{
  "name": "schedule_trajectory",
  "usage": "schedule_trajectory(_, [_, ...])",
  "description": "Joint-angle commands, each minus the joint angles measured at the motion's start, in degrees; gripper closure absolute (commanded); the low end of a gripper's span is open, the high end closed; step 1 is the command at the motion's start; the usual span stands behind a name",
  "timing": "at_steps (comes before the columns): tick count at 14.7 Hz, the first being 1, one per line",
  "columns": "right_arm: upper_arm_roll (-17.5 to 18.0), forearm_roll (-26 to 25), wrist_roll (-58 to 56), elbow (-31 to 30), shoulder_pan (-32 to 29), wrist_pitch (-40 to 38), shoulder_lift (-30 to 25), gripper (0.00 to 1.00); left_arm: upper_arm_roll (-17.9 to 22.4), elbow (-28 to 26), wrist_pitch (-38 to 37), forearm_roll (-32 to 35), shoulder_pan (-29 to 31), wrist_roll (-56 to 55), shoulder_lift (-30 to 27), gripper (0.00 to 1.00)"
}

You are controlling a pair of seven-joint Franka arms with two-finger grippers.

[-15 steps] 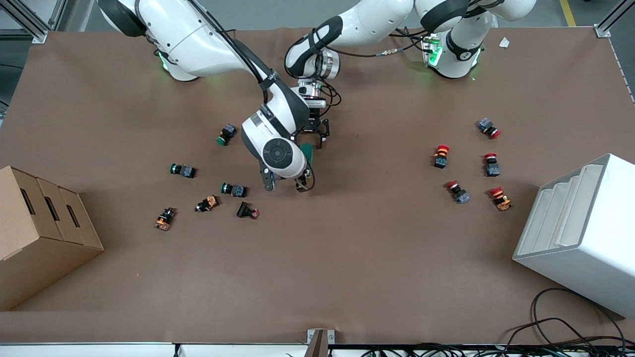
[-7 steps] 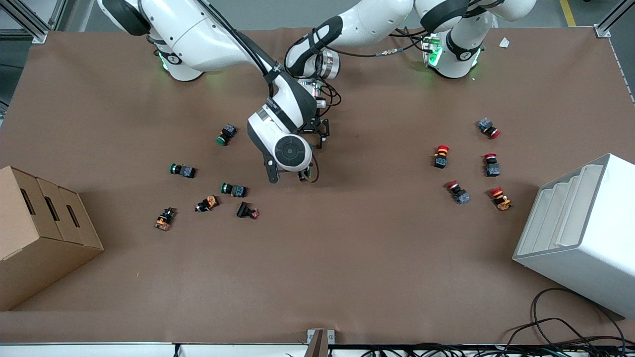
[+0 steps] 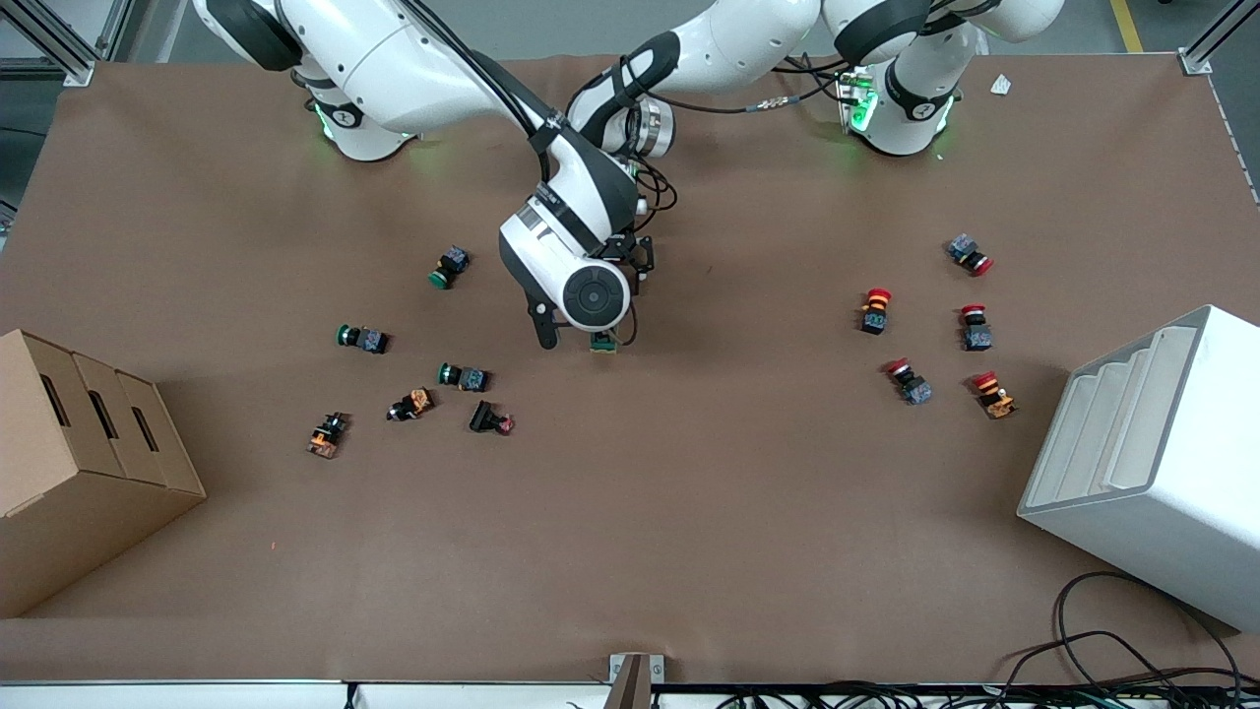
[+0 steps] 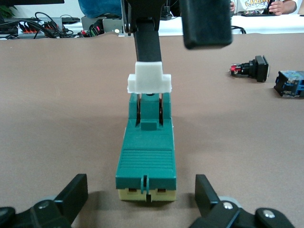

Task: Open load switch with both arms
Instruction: 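Push the white handle down with the right gripper while the left gripper holds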

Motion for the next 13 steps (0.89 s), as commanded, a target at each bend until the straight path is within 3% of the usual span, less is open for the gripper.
schedule_trajectory(1, [1.07,0.47,0.88,-0.82,-0.33,-2.11,-1.16,0.00,0.42,0.70,0.26,1.31,-0.49,-1.14,1.58,0.01])
schedule_trajectory(13, [0.90,-0.14,0.88,-3.72,1.16,3.07,1.48,0.00,0.51,0.53,0.26,1.31,-0.49,-1.14,1.58,0.01])
